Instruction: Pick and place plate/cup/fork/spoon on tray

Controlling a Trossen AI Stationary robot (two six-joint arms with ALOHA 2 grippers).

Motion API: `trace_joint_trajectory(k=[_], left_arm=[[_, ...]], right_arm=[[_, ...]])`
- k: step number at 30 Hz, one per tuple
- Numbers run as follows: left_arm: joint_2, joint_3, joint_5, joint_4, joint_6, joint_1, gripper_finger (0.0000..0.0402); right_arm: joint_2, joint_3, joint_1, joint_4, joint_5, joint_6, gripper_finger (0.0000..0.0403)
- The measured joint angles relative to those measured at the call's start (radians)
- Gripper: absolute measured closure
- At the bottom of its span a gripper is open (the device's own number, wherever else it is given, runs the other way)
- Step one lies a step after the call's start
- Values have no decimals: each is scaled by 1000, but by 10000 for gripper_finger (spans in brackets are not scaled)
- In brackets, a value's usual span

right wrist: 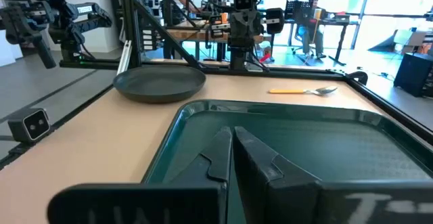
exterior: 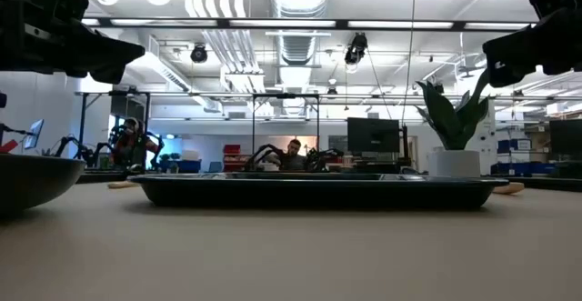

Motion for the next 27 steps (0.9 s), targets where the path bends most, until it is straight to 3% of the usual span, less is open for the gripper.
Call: trace_joint_trajectory(k=[27], left_arm=[[0,0,0,0,0,0,402]], right_arm=[[2,-5,0,39,3,23,394]])
